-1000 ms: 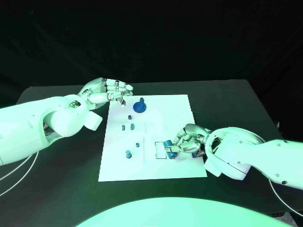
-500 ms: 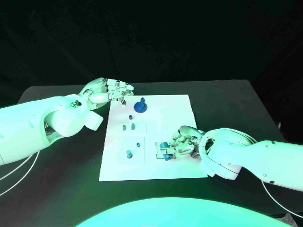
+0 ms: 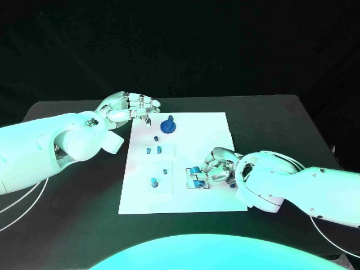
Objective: Assemble the parts on the task board
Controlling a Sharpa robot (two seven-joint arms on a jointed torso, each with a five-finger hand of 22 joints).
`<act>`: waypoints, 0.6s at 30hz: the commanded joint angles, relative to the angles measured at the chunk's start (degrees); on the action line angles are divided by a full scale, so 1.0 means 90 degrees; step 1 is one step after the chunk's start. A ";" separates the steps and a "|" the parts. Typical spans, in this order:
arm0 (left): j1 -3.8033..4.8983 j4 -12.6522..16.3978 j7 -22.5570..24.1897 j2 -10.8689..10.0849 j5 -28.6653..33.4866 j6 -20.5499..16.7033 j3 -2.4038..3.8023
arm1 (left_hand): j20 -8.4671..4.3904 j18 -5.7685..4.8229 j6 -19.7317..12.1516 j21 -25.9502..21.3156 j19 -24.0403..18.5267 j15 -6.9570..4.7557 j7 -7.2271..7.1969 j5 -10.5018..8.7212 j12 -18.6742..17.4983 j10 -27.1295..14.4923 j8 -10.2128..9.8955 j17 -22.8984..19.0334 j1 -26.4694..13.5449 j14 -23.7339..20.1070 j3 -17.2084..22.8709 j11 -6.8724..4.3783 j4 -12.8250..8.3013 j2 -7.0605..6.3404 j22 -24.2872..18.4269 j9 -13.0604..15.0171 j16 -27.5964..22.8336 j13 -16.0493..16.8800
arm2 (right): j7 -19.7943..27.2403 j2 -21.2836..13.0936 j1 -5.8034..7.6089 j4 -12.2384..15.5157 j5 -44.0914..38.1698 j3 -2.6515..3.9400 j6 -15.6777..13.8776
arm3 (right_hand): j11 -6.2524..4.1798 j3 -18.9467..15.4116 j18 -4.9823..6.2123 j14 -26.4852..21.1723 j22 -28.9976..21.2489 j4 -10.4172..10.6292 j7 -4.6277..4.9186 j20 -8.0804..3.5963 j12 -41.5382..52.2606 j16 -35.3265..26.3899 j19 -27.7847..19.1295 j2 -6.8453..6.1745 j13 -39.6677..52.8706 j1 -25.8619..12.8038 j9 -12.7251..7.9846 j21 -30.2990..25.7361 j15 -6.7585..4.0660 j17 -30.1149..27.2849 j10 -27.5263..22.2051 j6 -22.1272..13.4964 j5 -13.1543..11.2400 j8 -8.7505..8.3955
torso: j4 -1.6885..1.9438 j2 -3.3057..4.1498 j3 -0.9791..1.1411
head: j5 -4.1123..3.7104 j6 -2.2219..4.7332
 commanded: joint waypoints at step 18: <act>0.0002 0.0012 0.0025 0.0001 0.0029 0.0123 0.0002 | 0.0030 0.0037 0.0001 -0.0056 -0.0038 -0.0013 0.0040 0.0032 -0.0035 0.0001 -0.0023 -0.0007 -0.0024 -0.0043 -0.0031 0.0016 0.0029 0.0034 -0.0017 -0.0009 -0.0044 -0.0010 | -0.0041 0.0066 -0.0005 -0.0071 -0.0247 0.0001 0.0159 | -0.0045 -0.0582 -0.0060 0.0640 0.1172 0.0028 -0.0188 -0.0026 -0.0142 -0.0008 0.0163 -0.0276 0.0817 -0.0971 0.0099 -0.0107 -0.0020 0.1510 0.0115 0.0023 -0.1969 0.0377 | -0.0004 -0.0006 0.0001 | 0.0024 -0.0011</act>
